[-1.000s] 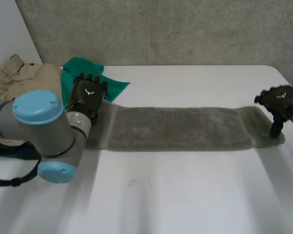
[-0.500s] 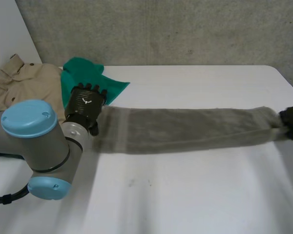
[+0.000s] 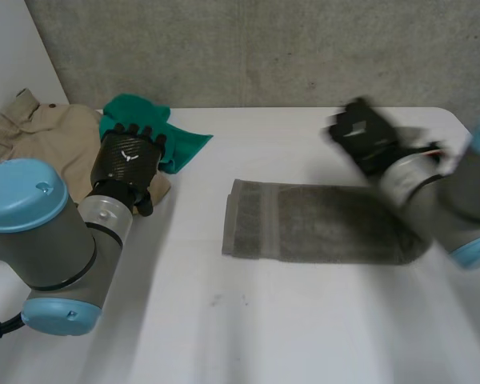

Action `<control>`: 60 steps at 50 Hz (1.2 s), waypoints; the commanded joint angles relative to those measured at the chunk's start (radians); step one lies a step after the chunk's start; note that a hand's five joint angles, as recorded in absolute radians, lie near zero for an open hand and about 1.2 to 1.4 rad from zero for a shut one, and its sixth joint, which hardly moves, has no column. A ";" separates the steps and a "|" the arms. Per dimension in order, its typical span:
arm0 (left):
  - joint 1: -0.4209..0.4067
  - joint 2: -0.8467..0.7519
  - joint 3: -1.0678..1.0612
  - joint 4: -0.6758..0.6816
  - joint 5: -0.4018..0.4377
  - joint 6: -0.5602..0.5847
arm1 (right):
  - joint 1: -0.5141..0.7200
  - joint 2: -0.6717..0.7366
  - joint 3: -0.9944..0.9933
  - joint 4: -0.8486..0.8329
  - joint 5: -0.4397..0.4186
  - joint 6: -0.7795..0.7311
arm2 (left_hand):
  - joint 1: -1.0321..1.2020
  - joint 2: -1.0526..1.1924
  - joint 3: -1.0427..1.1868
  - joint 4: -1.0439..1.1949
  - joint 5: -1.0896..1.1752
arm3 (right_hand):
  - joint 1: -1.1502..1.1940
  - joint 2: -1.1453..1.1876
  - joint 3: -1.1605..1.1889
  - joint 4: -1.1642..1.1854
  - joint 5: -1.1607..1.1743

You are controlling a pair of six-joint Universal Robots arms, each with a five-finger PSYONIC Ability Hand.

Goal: Fold the laundry.

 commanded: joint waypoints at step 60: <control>-0.138 -0.032 0.122 0.002 -0.008 -0.019 | 0.340 0.041 0.070 0.127 -0.001 0.323 | -0.025 -0.029 -0.035 -0.028 -0.048 | 0.310 0.111 0.100 0.101 0.129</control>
